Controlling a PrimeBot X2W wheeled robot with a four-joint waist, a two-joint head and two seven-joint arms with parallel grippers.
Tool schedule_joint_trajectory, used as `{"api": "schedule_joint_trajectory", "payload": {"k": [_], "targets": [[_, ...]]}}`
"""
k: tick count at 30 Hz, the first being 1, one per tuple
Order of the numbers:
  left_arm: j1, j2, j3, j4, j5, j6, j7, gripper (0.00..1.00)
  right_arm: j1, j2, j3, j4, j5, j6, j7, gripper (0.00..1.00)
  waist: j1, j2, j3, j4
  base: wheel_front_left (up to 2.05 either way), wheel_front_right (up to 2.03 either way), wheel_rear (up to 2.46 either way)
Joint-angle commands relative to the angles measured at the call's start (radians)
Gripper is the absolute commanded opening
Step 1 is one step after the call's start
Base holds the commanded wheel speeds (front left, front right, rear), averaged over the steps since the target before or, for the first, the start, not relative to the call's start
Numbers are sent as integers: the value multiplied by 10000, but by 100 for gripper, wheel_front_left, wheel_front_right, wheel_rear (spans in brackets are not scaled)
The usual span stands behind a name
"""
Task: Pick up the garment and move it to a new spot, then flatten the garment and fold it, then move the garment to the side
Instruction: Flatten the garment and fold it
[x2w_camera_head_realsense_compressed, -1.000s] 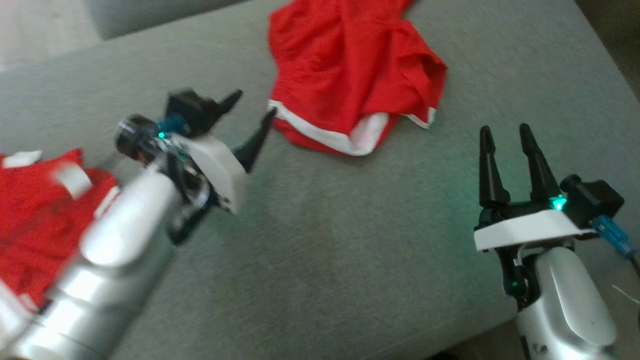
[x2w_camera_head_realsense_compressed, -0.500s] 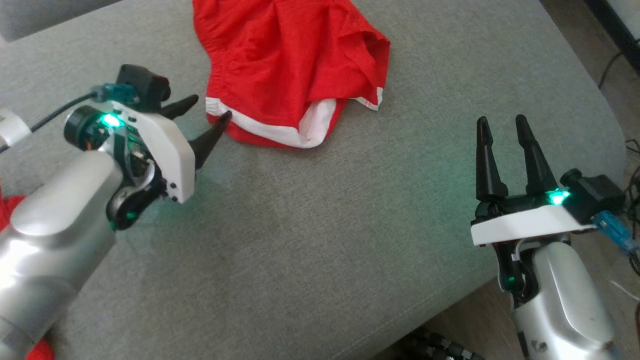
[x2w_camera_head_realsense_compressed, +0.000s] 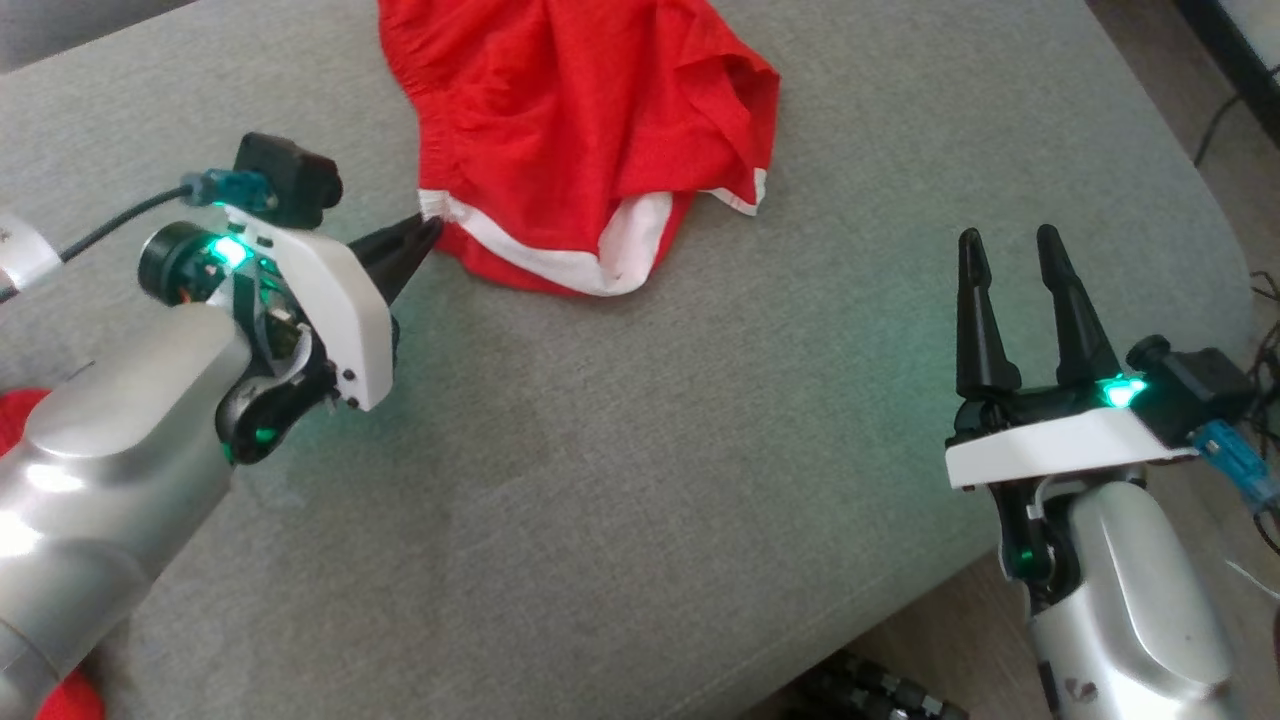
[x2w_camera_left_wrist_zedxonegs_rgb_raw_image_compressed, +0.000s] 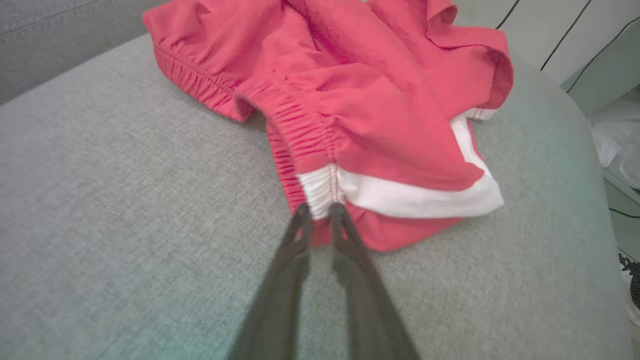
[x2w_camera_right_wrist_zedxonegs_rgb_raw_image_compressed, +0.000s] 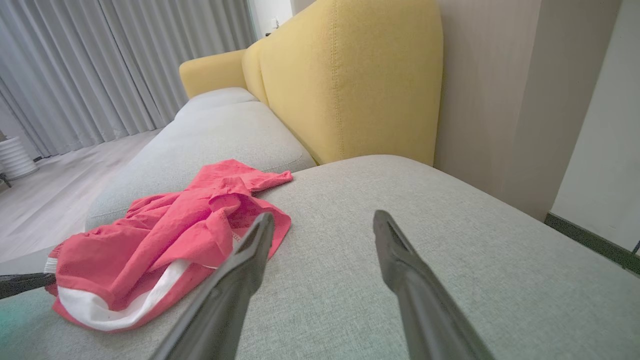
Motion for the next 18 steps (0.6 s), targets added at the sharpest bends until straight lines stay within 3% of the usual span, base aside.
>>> {"api": "schedule_joint_trajectory", "payload": {"k": [1, 10, 18], "targets": [[-658, 328, 343, -231, -27, 16, -142, 0, -262, -20, 161, -330, -68, -7, -108, 100, 0, 0, -8, 50, 0, 0, 0], [-1060, 416, -170, -441, -151, 16, -1647, 0, -686, -20, 77, 476, -1070, -7, -59, 100, 0, 0, -264, 761, 0, 0, 0], [-1252, 248, -487, -330, -45, 16, -2618, 0, -1750, -20, 929, 1943, -2847, -7, 1064, 100, 0, 0, -520, 1495, 0, 0, 0]]}}
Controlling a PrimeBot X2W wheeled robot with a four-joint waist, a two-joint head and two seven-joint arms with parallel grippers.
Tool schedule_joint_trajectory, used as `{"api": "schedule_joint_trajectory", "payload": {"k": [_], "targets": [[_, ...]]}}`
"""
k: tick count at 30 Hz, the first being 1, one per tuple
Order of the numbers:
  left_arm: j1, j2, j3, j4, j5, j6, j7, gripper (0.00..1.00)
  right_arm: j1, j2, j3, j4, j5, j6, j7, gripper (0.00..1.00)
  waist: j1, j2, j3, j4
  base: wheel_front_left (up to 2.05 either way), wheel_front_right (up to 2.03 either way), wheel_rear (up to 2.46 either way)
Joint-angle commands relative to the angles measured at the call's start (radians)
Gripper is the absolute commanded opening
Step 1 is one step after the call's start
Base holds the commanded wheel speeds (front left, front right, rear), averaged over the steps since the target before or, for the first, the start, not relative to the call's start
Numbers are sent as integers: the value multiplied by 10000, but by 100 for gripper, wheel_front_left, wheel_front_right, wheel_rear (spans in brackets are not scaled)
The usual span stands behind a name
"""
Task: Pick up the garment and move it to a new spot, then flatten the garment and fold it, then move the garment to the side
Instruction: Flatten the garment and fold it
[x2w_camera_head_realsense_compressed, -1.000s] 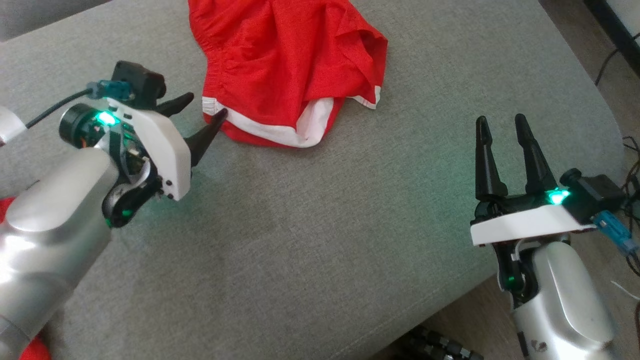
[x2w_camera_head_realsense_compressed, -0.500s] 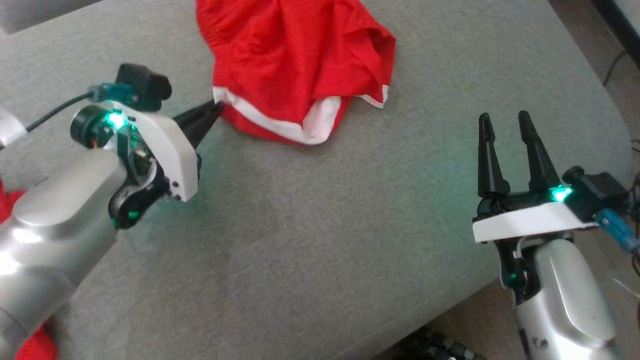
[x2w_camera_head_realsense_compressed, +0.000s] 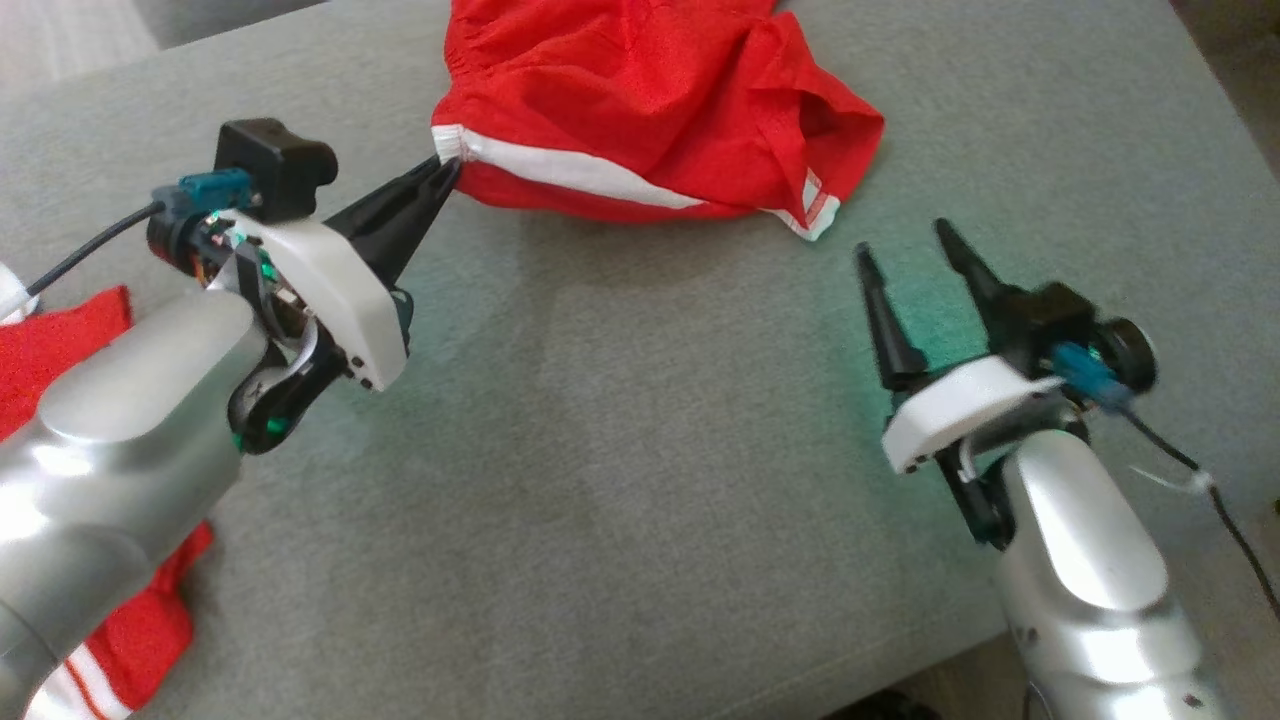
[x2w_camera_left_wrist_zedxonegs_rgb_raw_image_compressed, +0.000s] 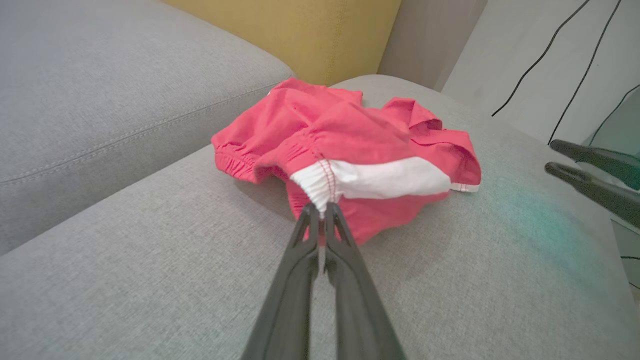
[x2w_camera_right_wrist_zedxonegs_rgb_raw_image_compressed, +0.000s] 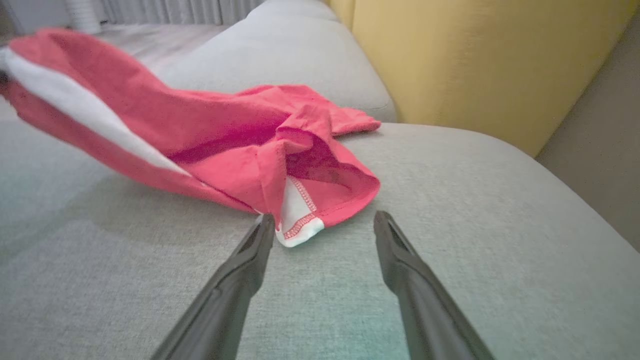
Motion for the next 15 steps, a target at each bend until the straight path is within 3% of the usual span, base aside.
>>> {"api": "schedule_joint_trajectory", "payload": {"k": [1, 7, 15], "targets": [[-738, 202, 315, -131, 107, 16, -158, 0, -418, -16, 371, 0, -441, -7, 214, 100, 0, 0, -62, 199, 0, 0, 0], [-889, -1, 137, -126, 111, 16, -329, 0, -1253, -16, 745, 1058, -1482, -7, 864, 100, 0, 0, -38, 511, 0, 0, 0], [-978, -193, -60, -90, 104, 16, -441, 0, -2087, -16, 1312, 2392, -1949, -7, 1105, 100, 0, 0, 57, 778, 0, 0, 0]]}}
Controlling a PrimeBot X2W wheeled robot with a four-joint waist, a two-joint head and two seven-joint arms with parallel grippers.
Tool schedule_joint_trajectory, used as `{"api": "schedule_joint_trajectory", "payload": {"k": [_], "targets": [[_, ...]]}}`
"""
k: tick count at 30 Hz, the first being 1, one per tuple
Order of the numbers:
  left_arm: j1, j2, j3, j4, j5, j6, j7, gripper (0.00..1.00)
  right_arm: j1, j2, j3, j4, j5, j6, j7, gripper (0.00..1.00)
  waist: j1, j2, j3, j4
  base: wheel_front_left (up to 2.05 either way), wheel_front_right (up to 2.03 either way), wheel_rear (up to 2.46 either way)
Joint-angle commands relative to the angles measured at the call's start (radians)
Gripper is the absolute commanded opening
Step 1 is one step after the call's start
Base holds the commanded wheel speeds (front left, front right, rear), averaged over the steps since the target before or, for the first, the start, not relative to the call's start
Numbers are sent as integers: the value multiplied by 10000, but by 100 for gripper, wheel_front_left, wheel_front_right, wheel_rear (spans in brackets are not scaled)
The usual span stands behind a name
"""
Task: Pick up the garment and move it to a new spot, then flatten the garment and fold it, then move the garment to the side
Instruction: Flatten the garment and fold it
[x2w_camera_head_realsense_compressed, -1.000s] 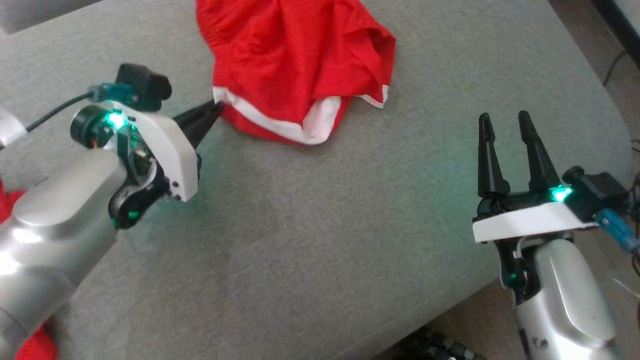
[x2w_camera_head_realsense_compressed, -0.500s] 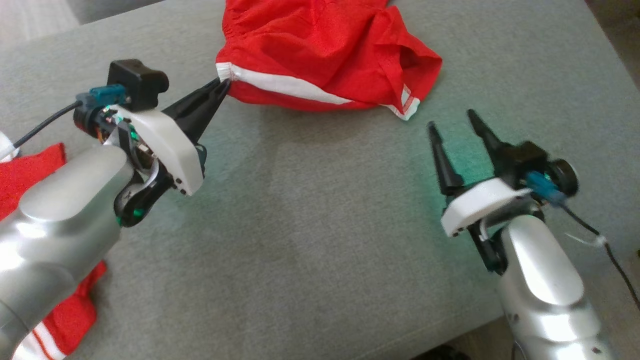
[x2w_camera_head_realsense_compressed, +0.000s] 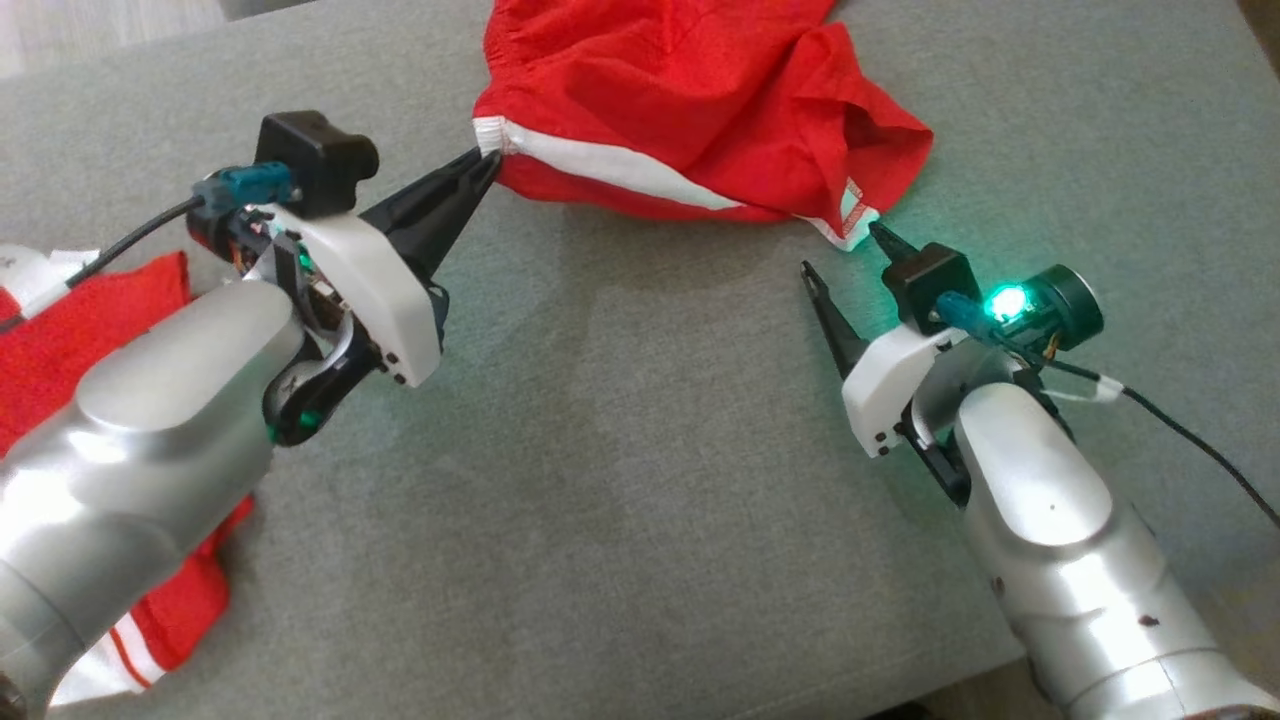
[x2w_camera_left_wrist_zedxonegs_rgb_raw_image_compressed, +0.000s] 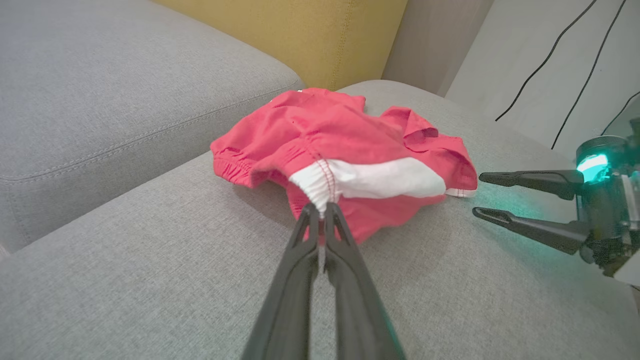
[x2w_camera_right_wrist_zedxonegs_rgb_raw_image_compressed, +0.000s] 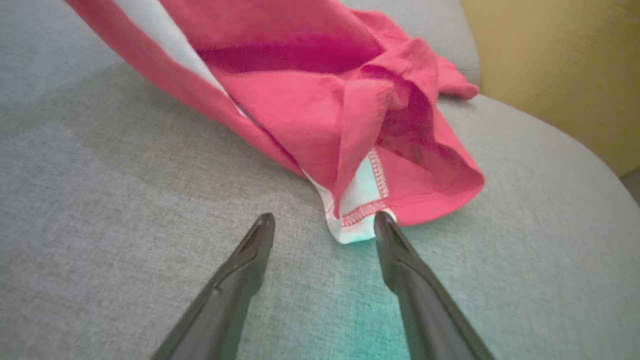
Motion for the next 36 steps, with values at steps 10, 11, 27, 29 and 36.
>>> {"api": "schedule_joint_trajectory", "payload": {"k": [10, 11, 27, 29, 36], "targets": [[-689, 104, 187, -63, 25, 16, -266, 0, -880, 14, 281, 901, -302, -7, 80, 98, 0, 0, 115, 236, 0, 0, 0], [-700, 97, 176, -57, 13, 16, -274, 0, -931, 14, 253, 995, -324, -7, 138, 81, 0, 0, 124, 247, 0, 0, 0], [-390, 404, 64, 760, 239, 15, -867, 0, -1119, 15, 447, 1648, 480, -7, -187, 0, 0, 0, -562, 99, 0, 0, 0], [-254, 442, 58, 940, 284, 15, -1034, 0, -1142, 15, 696, 1615, 1006, -7, -145, 0, 0, 0, -784, 46, 0, 0, 0], [86, 367, 36, 1434, 731, 15, -1632, 0, -1449, -332, 1835, 769, 3272, -7, 319, 0, 0, 0, -1534, 82, 0, 0, 0]]}}
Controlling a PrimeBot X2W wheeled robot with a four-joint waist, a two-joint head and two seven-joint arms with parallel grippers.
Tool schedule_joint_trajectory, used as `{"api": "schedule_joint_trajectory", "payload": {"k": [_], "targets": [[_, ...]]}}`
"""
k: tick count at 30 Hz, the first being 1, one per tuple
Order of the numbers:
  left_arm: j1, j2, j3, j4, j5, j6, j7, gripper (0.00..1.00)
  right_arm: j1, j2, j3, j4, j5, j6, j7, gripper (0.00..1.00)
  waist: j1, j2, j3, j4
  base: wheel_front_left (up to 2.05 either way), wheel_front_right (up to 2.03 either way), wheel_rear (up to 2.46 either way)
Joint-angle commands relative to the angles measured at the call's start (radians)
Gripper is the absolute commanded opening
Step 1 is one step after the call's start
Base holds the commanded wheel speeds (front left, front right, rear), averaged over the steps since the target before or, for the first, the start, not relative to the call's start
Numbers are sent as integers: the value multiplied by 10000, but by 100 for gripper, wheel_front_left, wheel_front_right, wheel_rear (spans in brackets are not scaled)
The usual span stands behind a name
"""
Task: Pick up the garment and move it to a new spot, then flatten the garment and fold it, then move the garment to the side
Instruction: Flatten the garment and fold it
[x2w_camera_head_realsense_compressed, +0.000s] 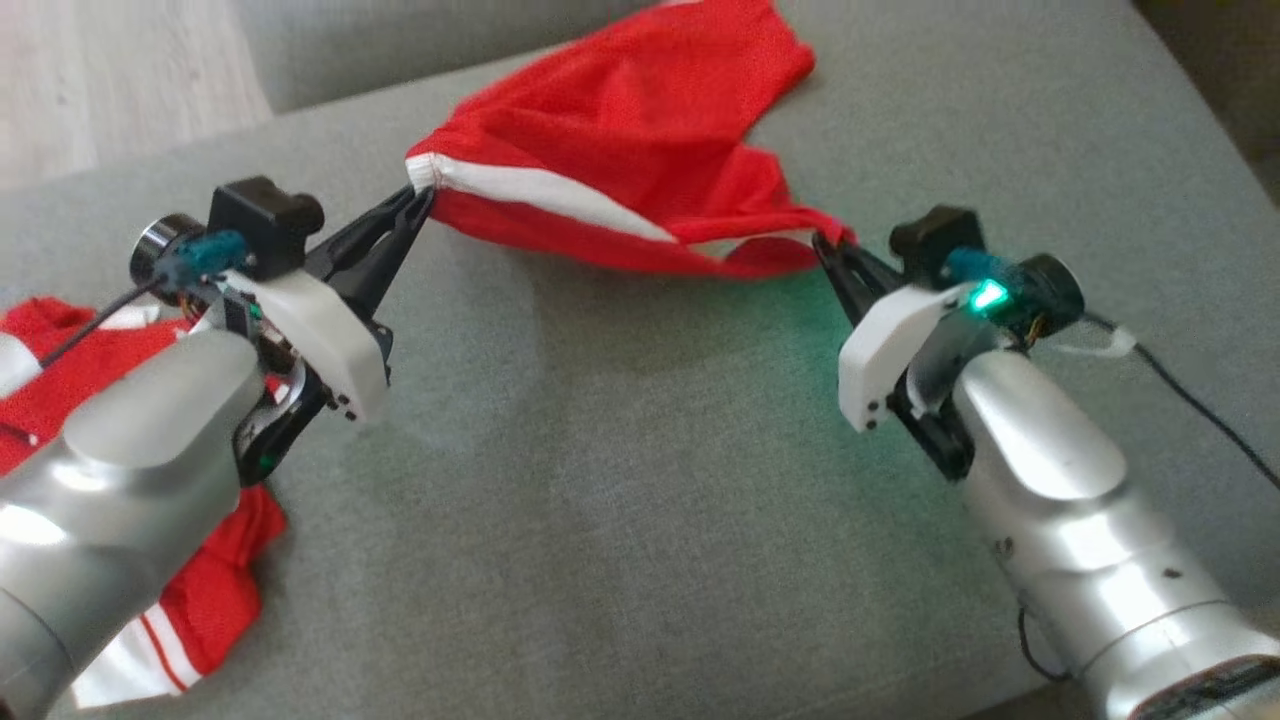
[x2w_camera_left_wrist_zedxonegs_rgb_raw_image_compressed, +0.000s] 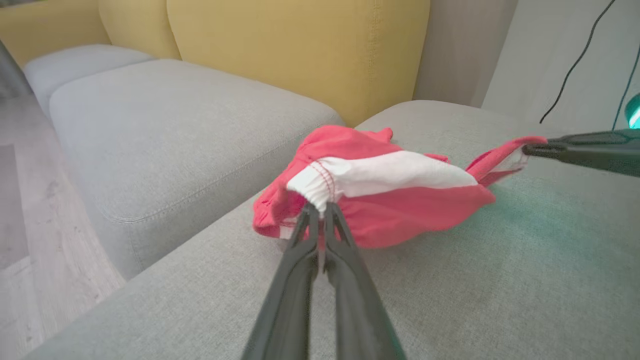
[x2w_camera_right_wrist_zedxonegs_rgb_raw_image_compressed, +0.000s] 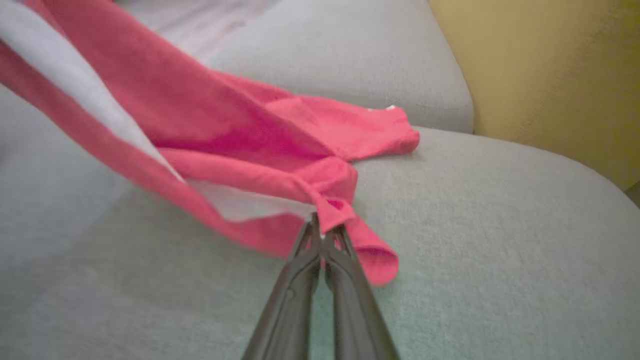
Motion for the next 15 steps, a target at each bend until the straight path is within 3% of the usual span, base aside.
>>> {"api": "schedule_joint_trajectory", "payload": {"k": [1, 8, 15], "targets": [[-343, 262, 355, 42, 217, 17, -251, 0, -489, -182, 437, -808, 998, -7, 237, 0, 1, -1, -363, 80, 0, 0, 0], [2, 121, 355, 278, 618, 66, -618, 0, -876, -1638, 873, -2640, 3195, -7, 1082, 0, 1, -1, -1039, 335, 0, 0, 0], [72, 115, 678, 353, 986, 369, -835, 0, -839, -2242, 507, -3415, 4358, -7, 1349, 0, 1, -1, -1688, 717, 0, 0, 0]]}}
